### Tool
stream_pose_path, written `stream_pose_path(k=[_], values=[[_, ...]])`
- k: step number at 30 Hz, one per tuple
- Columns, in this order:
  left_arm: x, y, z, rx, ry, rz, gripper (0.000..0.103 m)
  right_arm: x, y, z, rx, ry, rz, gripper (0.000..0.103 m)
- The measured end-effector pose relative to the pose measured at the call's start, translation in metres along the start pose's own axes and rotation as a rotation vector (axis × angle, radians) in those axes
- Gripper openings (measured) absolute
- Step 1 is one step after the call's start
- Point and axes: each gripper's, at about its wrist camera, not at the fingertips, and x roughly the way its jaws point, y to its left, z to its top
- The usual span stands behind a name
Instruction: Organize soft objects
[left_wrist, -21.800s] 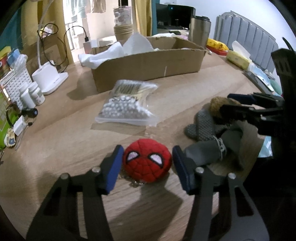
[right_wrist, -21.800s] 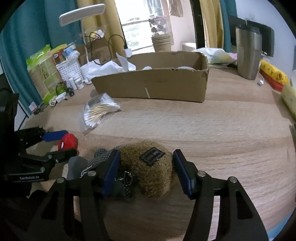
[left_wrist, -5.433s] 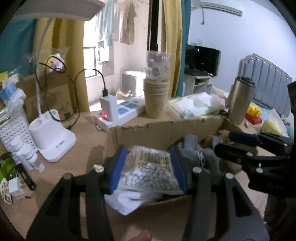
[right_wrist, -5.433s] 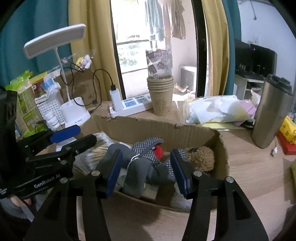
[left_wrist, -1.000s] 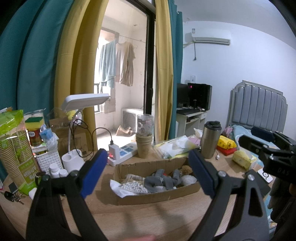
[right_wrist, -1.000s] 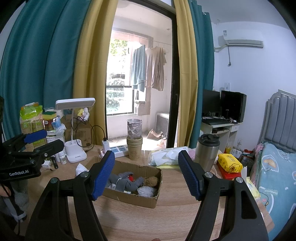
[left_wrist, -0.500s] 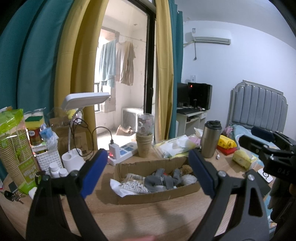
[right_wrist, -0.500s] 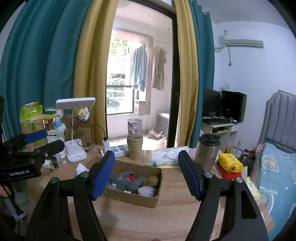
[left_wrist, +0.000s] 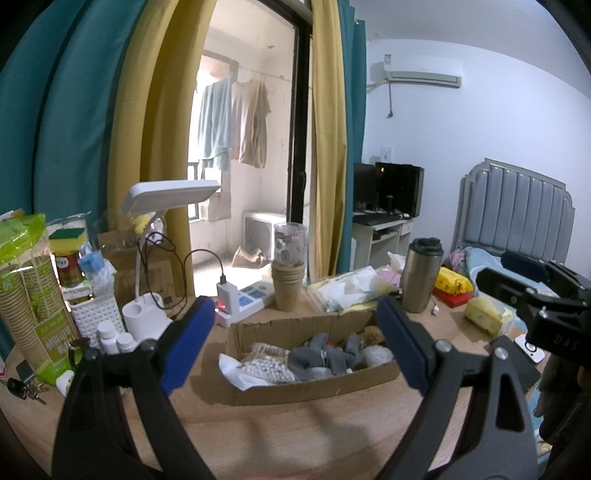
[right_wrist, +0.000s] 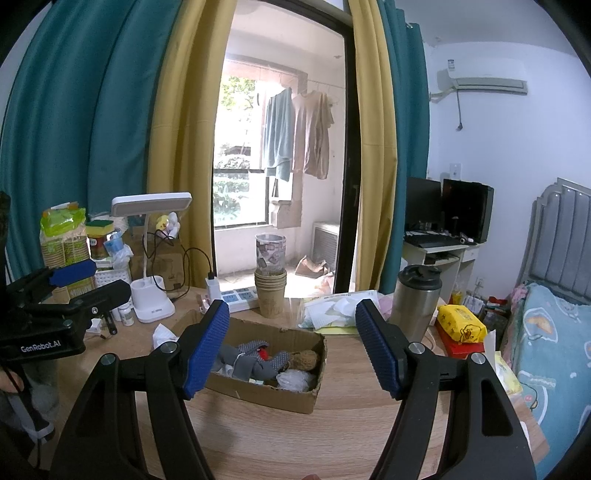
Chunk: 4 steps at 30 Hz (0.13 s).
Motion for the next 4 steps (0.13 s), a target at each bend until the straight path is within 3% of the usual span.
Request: stream_pose_path(k=[4], values=[[0.0018, 0.0008, -0.0004, -0.005, -0.006, -0.028, 0.09, 0.0, 0.0032, -0.0021, -0.001, 0.001, 0.001, 0.074]])
